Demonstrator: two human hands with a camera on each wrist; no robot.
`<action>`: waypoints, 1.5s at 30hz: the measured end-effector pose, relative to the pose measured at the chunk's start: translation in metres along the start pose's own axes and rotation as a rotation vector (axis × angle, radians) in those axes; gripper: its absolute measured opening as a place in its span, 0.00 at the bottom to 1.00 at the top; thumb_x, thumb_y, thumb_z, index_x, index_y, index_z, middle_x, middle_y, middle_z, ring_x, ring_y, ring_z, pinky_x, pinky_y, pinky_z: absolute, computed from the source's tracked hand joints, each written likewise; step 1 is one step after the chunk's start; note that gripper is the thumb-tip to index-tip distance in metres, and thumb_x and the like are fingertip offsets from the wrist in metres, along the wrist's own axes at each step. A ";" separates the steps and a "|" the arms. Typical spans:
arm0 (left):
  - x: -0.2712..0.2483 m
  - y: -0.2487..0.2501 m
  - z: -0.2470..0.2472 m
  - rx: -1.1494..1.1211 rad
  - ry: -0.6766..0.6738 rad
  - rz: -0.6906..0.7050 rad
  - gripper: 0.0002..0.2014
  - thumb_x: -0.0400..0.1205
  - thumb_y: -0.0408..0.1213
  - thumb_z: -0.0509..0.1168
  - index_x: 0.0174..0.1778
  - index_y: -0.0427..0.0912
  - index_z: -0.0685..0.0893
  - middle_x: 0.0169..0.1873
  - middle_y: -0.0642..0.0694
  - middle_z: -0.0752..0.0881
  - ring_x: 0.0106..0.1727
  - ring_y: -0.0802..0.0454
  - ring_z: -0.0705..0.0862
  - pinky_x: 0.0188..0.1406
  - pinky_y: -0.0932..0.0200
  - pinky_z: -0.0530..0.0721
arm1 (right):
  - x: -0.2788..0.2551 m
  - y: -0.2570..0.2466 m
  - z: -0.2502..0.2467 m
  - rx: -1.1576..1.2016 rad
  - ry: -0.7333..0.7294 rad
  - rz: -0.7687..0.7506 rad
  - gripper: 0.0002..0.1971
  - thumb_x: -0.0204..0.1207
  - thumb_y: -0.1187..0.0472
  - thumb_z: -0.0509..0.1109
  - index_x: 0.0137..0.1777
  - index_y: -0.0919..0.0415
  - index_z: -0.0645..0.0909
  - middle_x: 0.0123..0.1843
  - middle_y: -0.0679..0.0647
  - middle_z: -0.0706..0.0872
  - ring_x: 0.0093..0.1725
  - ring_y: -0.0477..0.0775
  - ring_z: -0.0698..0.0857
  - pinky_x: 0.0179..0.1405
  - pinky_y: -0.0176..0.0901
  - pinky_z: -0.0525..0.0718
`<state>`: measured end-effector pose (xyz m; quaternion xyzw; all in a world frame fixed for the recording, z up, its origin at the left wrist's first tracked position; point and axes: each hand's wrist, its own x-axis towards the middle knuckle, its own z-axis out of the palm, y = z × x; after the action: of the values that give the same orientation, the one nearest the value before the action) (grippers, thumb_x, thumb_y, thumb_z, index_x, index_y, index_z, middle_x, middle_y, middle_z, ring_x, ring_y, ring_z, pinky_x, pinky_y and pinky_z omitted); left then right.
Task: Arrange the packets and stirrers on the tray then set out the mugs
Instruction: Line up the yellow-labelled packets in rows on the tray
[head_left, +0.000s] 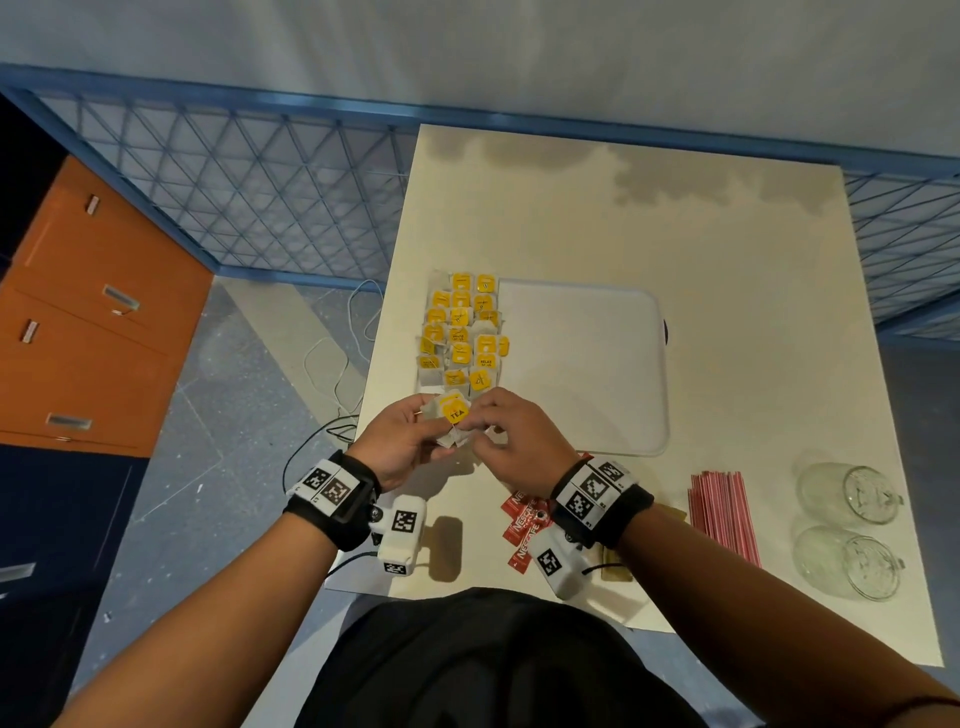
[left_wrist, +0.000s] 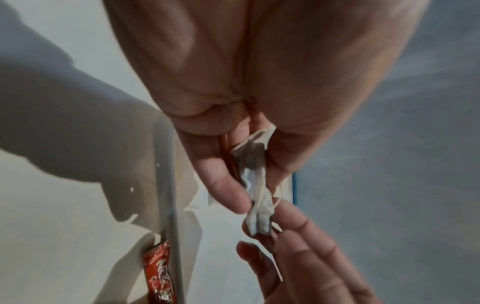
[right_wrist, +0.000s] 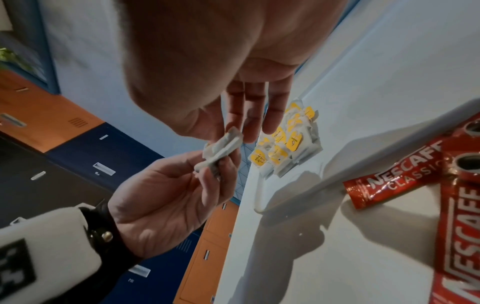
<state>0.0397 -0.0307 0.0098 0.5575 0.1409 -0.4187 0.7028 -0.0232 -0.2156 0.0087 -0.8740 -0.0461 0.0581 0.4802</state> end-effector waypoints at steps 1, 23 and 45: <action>0.002 0.000 -0.001 0.027 0.006 0.010 0.10 0.83 0.21 0.66 0.56 0.38 0.83 0.43 0.40 0.90 0.37 0.51 0.89 0.32 0.63 0.88 | 0.002 -0.001 -0.001 0.037 0.022 0.025 0.06 0.81 0.62 0.72 0.50 0.58 0.91 0.50 0.48 0.86 0.48 0.44 0.84 0.51 0.39 0.82; 0.025 0.004 -0.049 0.007 0.372 0.016 0.05 0.85 0.26 0.64 0.51 0.35 0.85 0.41 0.36 0.88 0.36 0.45 0.89 0.34 0.53 0.91 | 0.088 0.019 0.022 -0.017 -0.112 0.403 0.02 0.81 0.59 0.73 0.47 0.50 0.86 0.42 0.46 0.89 0.41 0.44 0.87 0.43 0.40 0.79; 0.023 -0.014 -0.056 -0.045 0.276 0.022 0.11 0.82 0.17 0.63 0.59 0.30 0.81 0.42 0.32 0.84 0.32 0.44 0.80 0.38 0.52 0.84 | 0.081 0.011 0.039 -0.006 -0.078 0.317 0.13 0.87 0.47 0.64 0.62 0.51 0.84 0.54 0.48 0.90 0.55 0.52 0.87 0.56 0.53 0.85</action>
<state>0.0587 0.0099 -0.0336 0.5957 0.2393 -0.3269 0.6936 0.0515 -0.1781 -0.0261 -0.8687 0.0736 0.1670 0.4604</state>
